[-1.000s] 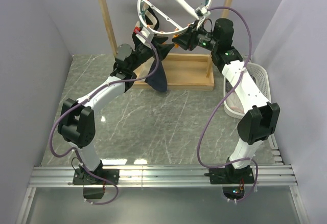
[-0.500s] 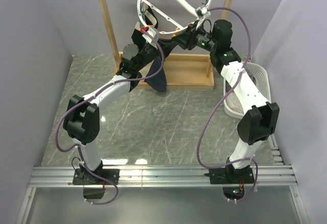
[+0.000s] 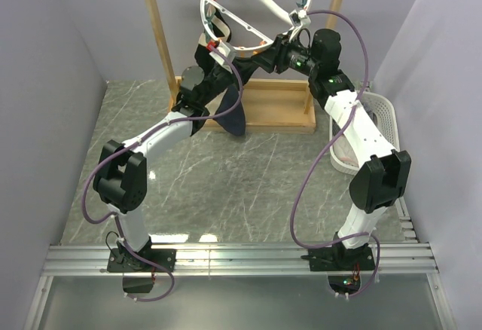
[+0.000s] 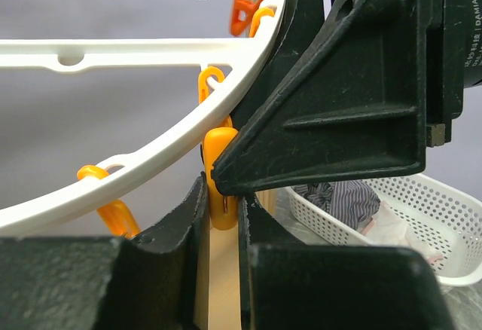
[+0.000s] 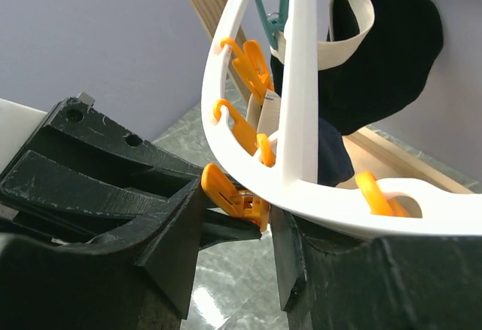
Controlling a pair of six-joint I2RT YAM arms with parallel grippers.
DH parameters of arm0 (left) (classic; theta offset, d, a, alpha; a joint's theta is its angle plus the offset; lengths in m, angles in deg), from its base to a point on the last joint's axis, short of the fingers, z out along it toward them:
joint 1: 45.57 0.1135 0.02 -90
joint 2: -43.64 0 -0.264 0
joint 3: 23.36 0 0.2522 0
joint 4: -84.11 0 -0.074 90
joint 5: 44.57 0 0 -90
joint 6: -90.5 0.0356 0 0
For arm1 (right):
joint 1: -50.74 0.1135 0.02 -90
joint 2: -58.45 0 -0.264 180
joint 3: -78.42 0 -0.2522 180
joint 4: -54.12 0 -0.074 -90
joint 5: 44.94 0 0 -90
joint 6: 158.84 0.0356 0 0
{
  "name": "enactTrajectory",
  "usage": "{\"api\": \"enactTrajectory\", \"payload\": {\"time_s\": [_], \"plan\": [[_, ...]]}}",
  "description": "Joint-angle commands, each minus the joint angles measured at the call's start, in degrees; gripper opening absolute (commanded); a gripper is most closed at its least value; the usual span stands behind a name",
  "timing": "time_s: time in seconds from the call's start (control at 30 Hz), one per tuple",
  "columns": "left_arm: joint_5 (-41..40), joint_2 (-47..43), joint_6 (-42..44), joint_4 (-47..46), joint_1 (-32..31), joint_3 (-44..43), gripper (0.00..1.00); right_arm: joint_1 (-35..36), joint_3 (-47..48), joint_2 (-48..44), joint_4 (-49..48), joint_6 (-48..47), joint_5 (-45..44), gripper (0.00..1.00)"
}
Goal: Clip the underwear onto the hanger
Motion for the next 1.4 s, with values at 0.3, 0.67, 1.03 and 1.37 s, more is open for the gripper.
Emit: {"api": "enactTrajectory", "payload": {"time_s": [0.3,0.67,1.03,1.37], "plan": [[1.5,-1.11,1.17,-1.54,-0.81,1.3,0.0,-0.18,4.39,0.65,-3.0,5.33,0.15,0.5],[2.64,-1.02,1.35,-1.28,-0.81,1.04,0.03,-0.45,4.57,1.09,-3.26,5.87,-0.29,0.25],[7.81,-4.71,-8.31,-0.57,3.76,2.35,0.51,-0.53,0.52,-0.58,-6.34,-7.57,2.96,0.0],[10.28,-8.23,-14.03,-1.81,6.57,4.29,0.52,-0.27,-2.11,-1.37,-12.92,-19.17,8.15,0.0]]}}
